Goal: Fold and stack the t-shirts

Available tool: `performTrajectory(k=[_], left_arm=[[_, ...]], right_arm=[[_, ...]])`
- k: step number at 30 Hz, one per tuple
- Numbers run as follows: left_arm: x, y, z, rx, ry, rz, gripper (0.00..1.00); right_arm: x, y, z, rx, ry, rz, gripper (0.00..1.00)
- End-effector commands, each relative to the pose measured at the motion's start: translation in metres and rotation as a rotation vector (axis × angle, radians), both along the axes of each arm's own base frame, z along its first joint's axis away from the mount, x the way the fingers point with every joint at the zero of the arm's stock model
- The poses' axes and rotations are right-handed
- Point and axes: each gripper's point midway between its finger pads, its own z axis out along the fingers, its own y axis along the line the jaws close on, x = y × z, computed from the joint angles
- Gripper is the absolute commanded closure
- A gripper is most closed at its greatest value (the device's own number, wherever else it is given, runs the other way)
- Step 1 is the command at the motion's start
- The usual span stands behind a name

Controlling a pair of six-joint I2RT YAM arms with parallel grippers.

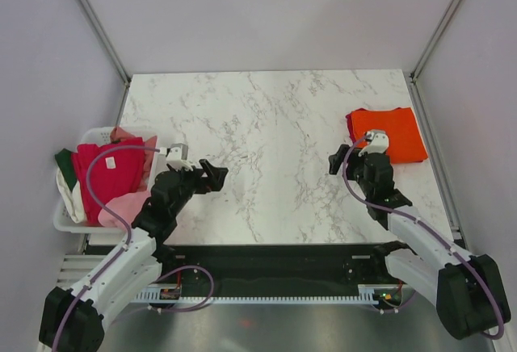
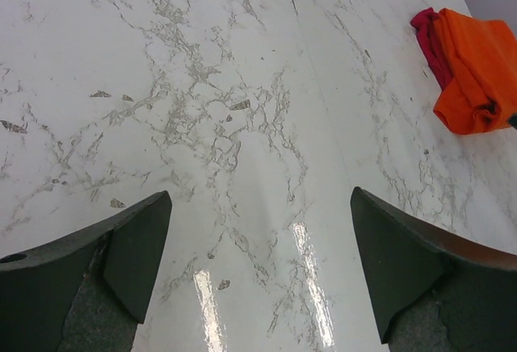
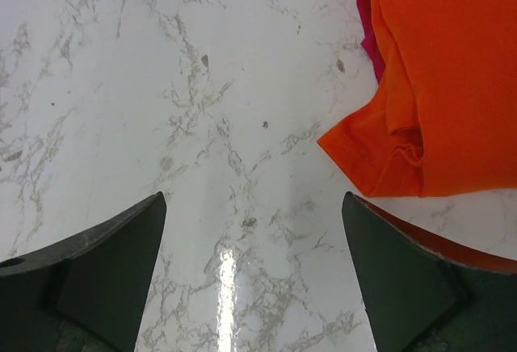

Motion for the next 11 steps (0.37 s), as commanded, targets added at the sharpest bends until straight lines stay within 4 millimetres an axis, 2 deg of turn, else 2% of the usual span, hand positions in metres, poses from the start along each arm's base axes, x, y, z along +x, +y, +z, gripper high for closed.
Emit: performTrajectory(k=[1,11], left_arm=[[0.0051,0.0016,0.0106,0.027,-0.076,-0.002,0.0],[0.0077,0.0088,0.0088,0.043,-0.07,0.038,0.0]], right_arm=[[0.0073,0.0002,0.0312,0.049,-0.138,-0.018,0.02],[0.0045,-0.006,0.034,0.053,-0.14,-0.053,0.02]])
